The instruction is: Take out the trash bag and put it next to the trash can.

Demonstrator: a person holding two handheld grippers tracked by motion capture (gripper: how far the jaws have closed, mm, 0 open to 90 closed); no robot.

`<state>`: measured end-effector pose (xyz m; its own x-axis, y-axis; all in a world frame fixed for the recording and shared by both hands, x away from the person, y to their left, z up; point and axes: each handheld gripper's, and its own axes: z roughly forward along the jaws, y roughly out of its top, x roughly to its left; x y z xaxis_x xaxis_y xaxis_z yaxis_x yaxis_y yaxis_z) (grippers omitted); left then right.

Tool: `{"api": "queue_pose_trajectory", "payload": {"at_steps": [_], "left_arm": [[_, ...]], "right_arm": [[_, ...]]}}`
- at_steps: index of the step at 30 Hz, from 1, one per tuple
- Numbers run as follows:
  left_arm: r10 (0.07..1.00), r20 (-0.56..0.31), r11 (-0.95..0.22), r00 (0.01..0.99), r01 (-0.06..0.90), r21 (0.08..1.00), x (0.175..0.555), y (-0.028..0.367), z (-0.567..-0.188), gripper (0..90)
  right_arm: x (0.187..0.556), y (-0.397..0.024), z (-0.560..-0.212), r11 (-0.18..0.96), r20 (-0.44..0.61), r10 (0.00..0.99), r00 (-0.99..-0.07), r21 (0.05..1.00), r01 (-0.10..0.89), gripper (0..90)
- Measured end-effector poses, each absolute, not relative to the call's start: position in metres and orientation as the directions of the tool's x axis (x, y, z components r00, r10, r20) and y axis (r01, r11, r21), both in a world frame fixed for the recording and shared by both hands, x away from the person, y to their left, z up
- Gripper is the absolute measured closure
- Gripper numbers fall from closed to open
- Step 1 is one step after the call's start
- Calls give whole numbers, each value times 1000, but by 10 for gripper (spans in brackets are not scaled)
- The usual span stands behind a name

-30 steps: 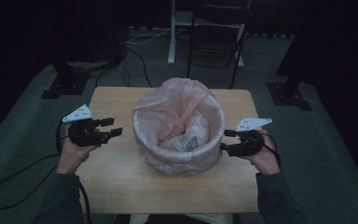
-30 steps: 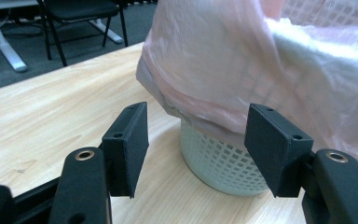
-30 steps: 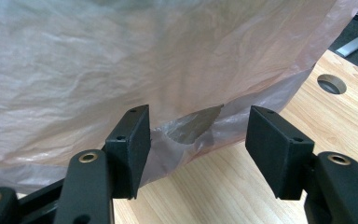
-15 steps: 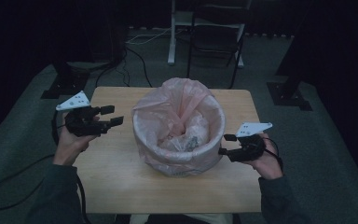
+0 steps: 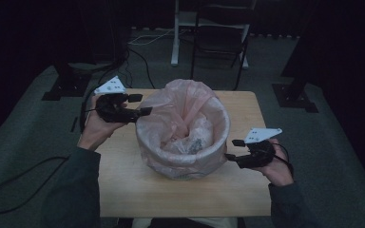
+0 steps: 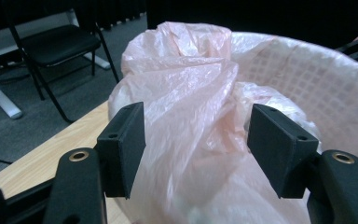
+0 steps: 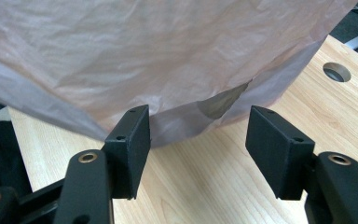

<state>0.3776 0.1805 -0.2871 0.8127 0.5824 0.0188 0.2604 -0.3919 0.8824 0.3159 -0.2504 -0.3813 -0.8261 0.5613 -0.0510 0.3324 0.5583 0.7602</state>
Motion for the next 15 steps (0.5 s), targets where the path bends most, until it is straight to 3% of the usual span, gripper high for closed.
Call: {"api": "queue_pose_trajectory", "payload": {"at_steps": [3,5,9,11,15], "left_arm": [[577,30,-413,816,260,873,382,169,-289,397],[575,43,-437,817,263,860,384,163,-291,460],[570,80,-493,818,263,829,385,155,-294,761],[566,78,-496,821,264,828,384,155,-296,858],[575,67,-486,816,274,830,383,160,-296,889]], "right_arm": [[313,-253,-382,557,-52,564,-824,761,334,388],[312,-256,-383,558,-51,564,-824,760,335,386],[307,-259,-386,543,-27,555,-831,769,337,370],[304,-259,-386,542,-21,540,-842,773,329,359],[298,-258,-386,555,-40,519,-854,775,301,335]]}}
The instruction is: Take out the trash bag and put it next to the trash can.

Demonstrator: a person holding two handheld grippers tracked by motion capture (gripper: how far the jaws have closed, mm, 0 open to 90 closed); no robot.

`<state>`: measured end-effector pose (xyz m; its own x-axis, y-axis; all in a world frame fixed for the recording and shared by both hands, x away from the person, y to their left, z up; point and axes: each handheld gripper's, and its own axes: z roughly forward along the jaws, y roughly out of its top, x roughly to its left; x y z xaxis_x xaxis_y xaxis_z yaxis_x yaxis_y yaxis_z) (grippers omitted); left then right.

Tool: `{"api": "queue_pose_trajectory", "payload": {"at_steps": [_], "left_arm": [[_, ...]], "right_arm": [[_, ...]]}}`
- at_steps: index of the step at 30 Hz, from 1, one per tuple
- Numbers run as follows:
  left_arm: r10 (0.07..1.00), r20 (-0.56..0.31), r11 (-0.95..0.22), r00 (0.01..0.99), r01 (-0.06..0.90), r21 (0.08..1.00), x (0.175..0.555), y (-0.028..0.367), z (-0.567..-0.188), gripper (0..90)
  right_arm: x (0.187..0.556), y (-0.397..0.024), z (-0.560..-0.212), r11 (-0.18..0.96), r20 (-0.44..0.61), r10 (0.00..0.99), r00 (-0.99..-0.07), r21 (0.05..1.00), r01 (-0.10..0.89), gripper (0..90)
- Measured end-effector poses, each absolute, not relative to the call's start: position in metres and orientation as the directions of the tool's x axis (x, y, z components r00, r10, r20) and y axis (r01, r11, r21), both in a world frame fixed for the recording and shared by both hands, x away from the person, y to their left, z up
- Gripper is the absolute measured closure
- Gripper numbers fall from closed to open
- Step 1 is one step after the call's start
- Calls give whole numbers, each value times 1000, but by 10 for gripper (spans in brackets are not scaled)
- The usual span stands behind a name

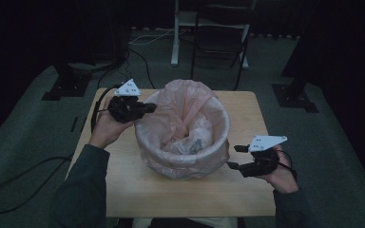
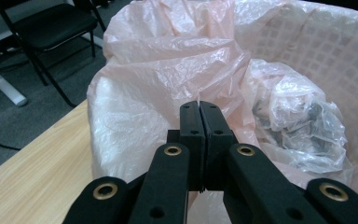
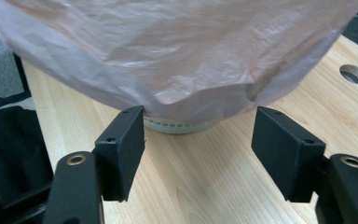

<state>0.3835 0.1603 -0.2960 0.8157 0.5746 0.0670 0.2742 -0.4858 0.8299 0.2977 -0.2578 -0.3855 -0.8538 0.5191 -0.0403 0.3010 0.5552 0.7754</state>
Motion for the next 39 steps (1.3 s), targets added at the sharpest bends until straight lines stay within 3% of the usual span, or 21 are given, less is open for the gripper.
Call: {"api": "queue_pose_trajectory", "payload": {"at_steps": [11,22,25,26,29,31,39], "left_arm": [[589,49,-462,807,287,839,381,170,-297,885],[587,38,-452,809,288,845,380,171,-298,878],[585,34,-448,810,289,846,381,171,-298,878],[585,33,-446,810,288,847,381,171,-298,878],[584,34,-444,811,284,850,380,172,-297,880],[585,34,-439,810,282,853,378,174,-296,880],[589,36,-426,807,273,862,373,181,-293,882]], "right_arm": [[292,-236,-394,577,-86,461,-883,785,225,289],[295,-214,-408,585,-168,501,-849,788,190,247],[296,-209,-406,576,-189,513,-838,799,173,350],[297,-209,-405,576,-196,517,-833,800,169,412],[298,-212,-398,568,-213,535,-817,807,162,710],[297,-220,-391,532,-185,547,-816,830,169,793],[285,-255,-352,421,-188,614,-767,899,116,822]]}}
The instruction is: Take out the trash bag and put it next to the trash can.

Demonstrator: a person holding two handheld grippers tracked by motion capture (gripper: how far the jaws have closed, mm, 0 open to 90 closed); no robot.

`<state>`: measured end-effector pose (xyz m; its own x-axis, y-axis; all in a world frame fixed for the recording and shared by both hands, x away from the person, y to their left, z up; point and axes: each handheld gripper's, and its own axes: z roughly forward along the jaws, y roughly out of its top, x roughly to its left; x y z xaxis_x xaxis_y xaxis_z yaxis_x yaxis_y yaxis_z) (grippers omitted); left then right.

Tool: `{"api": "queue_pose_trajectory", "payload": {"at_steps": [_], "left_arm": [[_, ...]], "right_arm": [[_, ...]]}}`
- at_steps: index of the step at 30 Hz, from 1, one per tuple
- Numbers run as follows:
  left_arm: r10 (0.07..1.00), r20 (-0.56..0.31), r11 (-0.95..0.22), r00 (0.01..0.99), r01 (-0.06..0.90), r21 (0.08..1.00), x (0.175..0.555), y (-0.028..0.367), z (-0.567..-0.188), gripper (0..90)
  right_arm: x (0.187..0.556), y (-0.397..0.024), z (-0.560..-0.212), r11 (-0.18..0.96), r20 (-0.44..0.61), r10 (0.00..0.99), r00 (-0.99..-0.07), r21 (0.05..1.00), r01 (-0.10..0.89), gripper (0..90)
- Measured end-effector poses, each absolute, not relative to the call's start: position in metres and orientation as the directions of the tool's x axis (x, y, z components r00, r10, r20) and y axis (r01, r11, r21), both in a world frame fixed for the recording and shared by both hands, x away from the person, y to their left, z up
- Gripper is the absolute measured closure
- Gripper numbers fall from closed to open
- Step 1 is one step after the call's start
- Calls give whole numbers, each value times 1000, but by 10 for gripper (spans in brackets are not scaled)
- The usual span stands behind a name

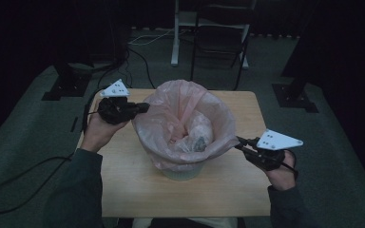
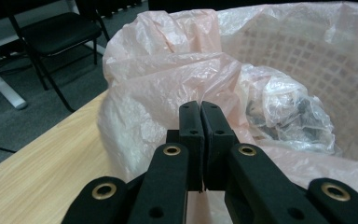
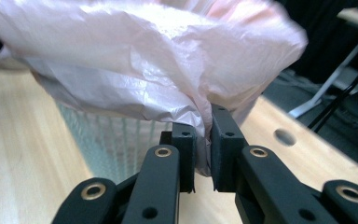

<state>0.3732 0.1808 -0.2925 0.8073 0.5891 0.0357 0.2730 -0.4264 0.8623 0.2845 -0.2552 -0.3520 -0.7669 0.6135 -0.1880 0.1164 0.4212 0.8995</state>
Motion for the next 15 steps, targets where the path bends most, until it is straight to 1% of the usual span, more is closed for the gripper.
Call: {"api": "queue_pose_trajectory", "payload": {"at_steps": [6,10,13,15], "left_arm": [[582,30,-418,812,268,868,373,179,-291,883],[580,33,-413,814,259,873,371,179,-290,884],[579,33,-407,815,254,877,369,180,-288,885],[577,36,-406,816,249,879,368,180,-287,886]], "right_arm": [[286,-258,-328,360,-182,620,-763,930,71,830],[288,-247,-316,375,-224,617,-755,926,32,830],[295,-239,-311,390,-239,616,-750,921,27,825],[301,-235,-311,401,-232,615,-754,915,45,794]]}}
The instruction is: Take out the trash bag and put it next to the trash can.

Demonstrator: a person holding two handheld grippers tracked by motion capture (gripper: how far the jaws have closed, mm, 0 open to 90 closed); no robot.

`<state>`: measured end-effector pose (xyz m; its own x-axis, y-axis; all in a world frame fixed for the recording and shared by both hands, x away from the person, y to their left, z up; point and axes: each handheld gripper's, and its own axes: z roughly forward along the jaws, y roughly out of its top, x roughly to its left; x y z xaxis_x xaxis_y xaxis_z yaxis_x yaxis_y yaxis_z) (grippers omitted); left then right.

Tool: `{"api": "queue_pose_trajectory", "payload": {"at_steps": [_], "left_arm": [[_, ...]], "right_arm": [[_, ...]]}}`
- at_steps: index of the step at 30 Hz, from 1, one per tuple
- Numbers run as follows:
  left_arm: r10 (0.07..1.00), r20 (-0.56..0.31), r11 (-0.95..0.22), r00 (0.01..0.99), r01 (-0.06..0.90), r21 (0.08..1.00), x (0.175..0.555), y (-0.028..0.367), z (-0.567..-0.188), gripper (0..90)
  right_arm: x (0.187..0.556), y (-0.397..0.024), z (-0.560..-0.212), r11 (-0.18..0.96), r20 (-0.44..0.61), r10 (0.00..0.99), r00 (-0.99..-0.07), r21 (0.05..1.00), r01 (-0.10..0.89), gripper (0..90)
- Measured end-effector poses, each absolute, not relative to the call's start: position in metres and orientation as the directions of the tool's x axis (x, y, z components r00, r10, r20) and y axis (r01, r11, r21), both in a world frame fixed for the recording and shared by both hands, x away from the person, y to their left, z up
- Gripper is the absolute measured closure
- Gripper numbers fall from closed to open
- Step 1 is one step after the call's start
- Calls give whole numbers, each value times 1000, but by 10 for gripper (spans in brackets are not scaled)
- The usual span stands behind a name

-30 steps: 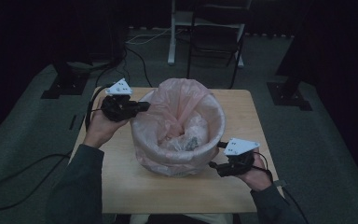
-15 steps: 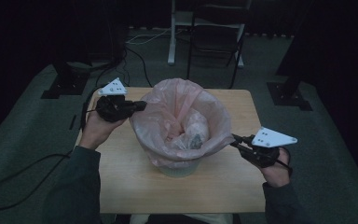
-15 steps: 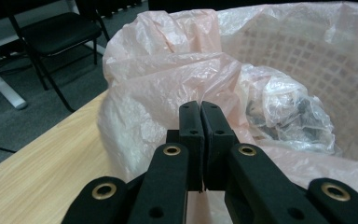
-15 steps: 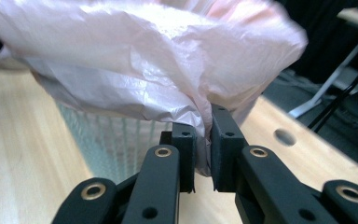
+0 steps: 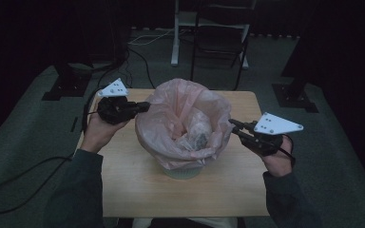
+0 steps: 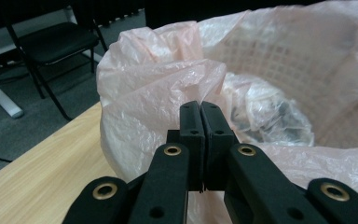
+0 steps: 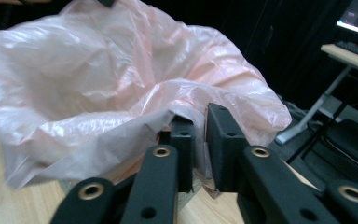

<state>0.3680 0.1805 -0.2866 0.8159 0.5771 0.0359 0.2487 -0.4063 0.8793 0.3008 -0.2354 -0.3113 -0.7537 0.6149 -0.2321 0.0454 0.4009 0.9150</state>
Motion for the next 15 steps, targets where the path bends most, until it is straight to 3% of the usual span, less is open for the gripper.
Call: {"api": "queue_pose_trajectory", "payload": {"at_steps": [4,7,15], "left_arm": [[577,36,-400,816,244,884,366,181,-284,886],[575,32,-395,818,243,886,367,181,-283,887],[548,39,-412,835,229,882,364,178,-283,891]], "right_arm": [[311,-232,-314,419,-218,617,-757,904,82,625],[320,-230,-316,436,-195,622,-758,891,128,555],[334,-209,-318,451,-174,593,-786,881,144,543]]}}
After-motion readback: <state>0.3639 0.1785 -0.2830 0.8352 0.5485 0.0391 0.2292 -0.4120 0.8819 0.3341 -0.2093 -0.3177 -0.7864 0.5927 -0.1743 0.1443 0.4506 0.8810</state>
